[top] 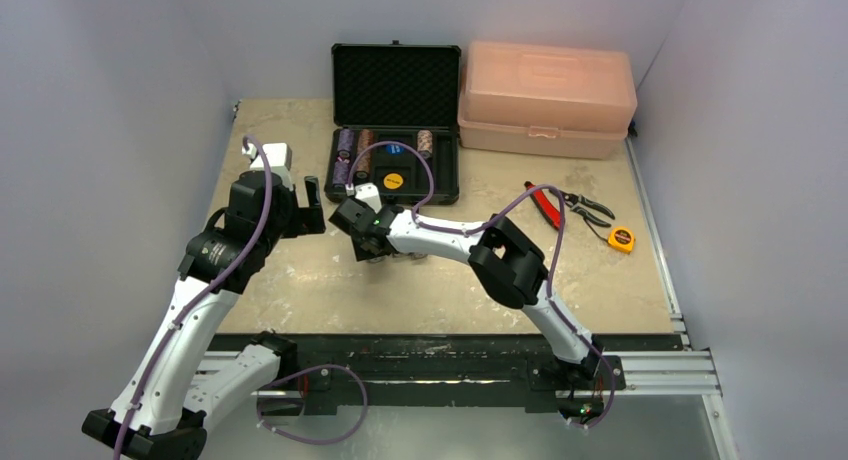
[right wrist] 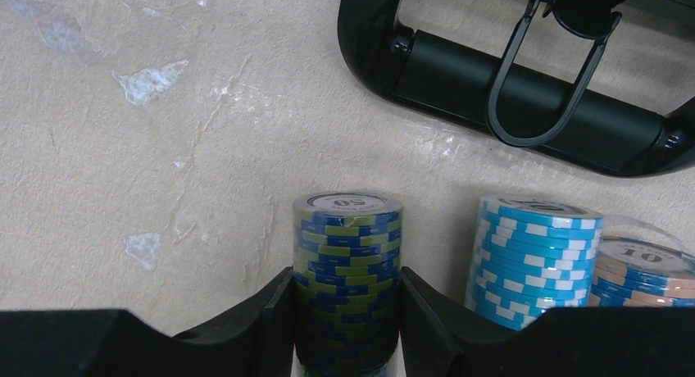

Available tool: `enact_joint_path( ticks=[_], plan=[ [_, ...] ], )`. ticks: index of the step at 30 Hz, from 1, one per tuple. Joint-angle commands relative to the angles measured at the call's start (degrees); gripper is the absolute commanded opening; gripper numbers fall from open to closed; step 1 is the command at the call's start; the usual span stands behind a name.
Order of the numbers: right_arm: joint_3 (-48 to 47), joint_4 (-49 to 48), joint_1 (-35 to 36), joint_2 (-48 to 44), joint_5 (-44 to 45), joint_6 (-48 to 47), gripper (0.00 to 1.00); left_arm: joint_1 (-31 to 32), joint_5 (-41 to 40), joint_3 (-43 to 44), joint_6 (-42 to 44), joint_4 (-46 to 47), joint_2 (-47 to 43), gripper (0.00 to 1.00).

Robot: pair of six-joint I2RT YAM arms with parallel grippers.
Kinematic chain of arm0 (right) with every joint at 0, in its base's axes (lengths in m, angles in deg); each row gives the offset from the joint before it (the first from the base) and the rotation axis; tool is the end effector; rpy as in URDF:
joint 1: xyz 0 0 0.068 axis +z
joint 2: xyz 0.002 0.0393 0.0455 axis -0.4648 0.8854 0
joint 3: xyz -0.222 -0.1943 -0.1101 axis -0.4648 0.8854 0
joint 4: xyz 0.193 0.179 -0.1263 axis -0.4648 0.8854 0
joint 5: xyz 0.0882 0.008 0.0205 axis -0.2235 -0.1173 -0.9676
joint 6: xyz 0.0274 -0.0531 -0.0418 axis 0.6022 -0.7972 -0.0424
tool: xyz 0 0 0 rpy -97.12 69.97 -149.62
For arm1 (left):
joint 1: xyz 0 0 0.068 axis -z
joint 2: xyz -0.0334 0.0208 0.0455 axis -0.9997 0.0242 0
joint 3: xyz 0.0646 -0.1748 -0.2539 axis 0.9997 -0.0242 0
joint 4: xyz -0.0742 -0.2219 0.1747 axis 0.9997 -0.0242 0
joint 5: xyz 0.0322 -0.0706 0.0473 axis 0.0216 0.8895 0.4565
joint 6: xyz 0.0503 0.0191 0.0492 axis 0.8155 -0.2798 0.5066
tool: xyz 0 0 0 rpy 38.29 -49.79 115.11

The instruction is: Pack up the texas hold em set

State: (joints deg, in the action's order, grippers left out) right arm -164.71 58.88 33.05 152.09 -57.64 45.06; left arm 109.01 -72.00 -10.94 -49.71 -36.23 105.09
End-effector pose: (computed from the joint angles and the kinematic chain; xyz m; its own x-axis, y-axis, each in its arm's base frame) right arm 0.2945 0.4777 0.1638 -0.7836 -0.1956 -0.5897 -0.2776 0.9593 0.0507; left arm 0.1776 -0.0475 0.3952 -0.5462 -0.1352 -0.8267 -0.0715 0.9908 -0.1148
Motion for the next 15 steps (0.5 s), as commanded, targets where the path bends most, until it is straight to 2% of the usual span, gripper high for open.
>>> enact_joint_path(
  ticks=[1, 7, 15],
  plan=[
    [0.9, -1.6, -0.3, -3.5, -1.3, 0.0, 0.2, 0.3, 0.3, 1.3, 0.7, 2.0, -0.1, 0.94],
    [3.4, -4.7, -0.2, -7.3, -2.3, -0.3, 0.0, 0.3, 0.1, 1.3, 0.7, 2.1, -0.1, 0.94],
    [4.6, -6.5, -0.2, -10.7, -4.1, -0.4, 0.0, 0.3, 0.0, 1.3, 0.7, 2.0, 0.0, 0.94]
  ],
)
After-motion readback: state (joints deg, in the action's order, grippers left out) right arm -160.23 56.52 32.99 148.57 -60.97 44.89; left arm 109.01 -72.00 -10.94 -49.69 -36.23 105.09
